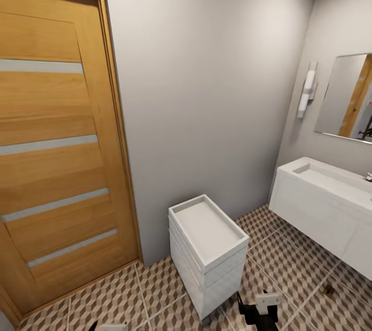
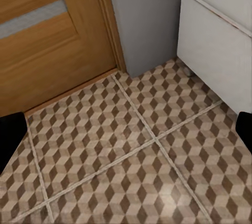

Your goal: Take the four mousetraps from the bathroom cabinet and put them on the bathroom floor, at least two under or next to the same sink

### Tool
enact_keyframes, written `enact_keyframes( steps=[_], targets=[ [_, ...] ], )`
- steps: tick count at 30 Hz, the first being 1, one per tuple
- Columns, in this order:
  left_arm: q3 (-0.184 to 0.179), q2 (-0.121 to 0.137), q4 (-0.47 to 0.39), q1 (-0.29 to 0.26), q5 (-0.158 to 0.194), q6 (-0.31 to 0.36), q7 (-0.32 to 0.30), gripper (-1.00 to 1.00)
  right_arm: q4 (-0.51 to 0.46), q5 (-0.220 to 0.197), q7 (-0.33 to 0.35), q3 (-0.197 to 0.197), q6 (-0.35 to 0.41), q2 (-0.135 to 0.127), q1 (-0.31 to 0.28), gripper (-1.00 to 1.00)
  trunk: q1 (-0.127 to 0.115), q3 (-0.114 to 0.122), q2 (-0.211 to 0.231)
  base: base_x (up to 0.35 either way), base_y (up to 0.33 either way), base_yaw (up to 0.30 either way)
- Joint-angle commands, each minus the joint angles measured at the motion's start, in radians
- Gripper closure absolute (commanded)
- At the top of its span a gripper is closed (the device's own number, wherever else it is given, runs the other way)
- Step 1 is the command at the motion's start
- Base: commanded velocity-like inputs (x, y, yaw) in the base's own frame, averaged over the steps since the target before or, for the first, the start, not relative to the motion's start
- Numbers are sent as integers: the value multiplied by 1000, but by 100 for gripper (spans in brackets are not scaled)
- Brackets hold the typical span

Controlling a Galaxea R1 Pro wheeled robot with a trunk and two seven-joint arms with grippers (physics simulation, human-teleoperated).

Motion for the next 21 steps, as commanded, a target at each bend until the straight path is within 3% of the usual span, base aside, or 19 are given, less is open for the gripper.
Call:
enact_keyframes(
  steps=[1, 21],
  targets=[
    [-9, -1, 4, -1, 6, -5, 3, -100, 1, 6, -10, 7, -1, 0, 0, -100, 0, -2, -1, 0, 0, 123],
    [-9, -2, 4, -1, 6, -5, 3, -100, 1, 6, -10, 7, -2, 0, 0, -100, 0, -28, -1, 0, 0, 126]
  ],
)
